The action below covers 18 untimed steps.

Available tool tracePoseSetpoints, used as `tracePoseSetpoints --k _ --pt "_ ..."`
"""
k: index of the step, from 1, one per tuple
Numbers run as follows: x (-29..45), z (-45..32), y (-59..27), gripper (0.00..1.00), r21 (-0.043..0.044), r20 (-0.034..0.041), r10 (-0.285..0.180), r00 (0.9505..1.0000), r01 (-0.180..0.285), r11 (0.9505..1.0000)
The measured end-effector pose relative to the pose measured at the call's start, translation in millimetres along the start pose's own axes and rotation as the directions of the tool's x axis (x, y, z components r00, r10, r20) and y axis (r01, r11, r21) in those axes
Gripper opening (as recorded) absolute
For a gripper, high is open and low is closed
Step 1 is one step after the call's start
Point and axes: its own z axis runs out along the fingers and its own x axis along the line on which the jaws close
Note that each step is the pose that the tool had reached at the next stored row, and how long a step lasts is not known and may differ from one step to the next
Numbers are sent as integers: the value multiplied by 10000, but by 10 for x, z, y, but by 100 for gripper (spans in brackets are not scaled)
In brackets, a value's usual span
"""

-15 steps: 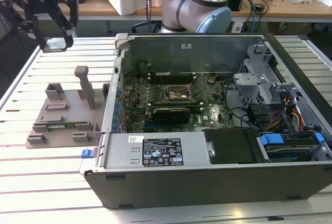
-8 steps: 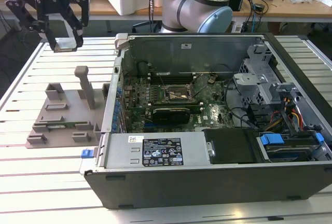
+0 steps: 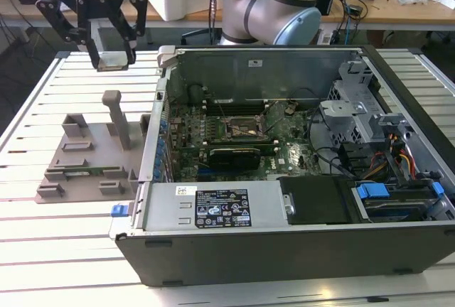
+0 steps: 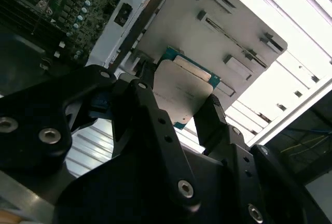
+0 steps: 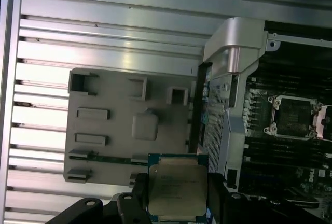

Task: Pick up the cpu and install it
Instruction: 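Pick up the cpu and move it towards the insertion slot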

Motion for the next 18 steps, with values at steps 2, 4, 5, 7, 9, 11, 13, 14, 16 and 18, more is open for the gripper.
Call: tracePoseSetpoints --k 2,4,5,7,9,11,13,14,16,18 --pt "-90 1 -10 55 0 -6 -1 10000 1 10000" --pt "-152 3 -16 55 0 -9 -2 10000 2 10000" --pt "-189 4 -19 55 0 -11 -1 10000 1 10000" --pt "-240 5 -23 55 -1 -15 0 10000 0 10000" --pt "-322 7 -32 55 0 -20 -2 10000 2 10000" --pt "-363 7 -36 55 0 -22 -2 10000 2 10000" --pt "-405 9 -40 55 -1 -24 -1 10000 1 10000" --pt "-440 10 -43 55 -2 -25 -1 10000 1 10000" --pt "-493 11 -49 55 -2 -28 -2 10000 2 10000" --pt "-558 12 -55 55 -2 -31 -1 10000 1 10000"
